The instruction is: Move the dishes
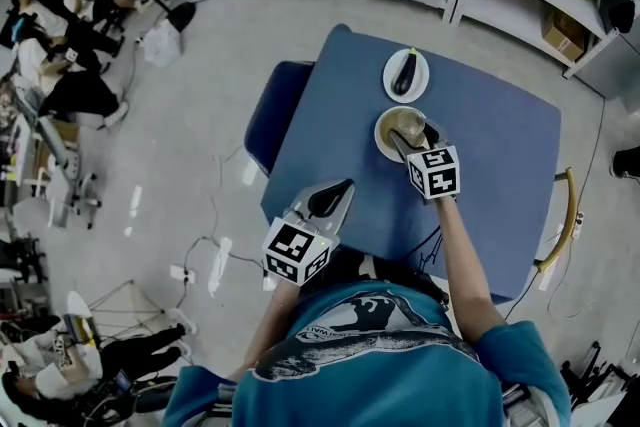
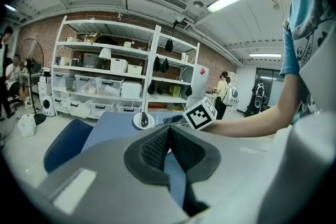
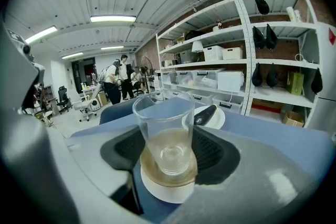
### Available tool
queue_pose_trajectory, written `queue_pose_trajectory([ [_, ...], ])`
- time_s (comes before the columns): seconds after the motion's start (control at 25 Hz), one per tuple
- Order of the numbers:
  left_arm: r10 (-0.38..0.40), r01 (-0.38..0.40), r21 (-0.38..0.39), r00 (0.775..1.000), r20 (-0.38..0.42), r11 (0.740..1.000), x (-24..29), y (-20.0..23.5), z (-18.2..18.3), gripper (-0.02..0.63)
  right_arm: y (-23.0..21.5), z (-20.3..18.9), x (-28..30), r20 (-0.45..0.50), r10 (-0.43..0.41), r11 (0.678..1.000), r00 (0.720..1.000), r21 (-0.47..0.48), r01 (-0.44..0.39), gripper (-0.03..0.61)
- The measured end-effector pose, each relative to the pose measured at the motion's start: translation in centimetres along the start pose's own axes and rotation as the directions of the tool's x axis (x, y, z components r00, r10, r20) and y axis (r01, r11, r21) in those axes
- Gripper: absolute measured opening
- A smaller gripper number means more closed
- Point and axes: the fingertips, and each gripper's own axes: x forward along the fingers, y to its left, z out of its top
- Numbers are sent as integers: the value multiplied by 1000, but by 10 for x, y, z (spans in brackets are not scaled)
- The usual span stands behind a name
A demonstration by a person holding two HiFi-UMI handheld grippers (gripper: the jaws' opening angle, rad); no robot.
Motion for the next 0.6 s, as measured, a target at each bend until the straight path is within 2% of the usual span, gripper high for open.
queue_pose_trajectory([
  [0.32,-47,47,16,999,-15,999,10,-5,-1,14,-15,39,-52,127,-40,999,991,20,38,275],
  [0.6,-125,126,34,991,-36,991,30,-17,-2,14,-72,30,-116,138,-212,977,967,56,206,275],
])
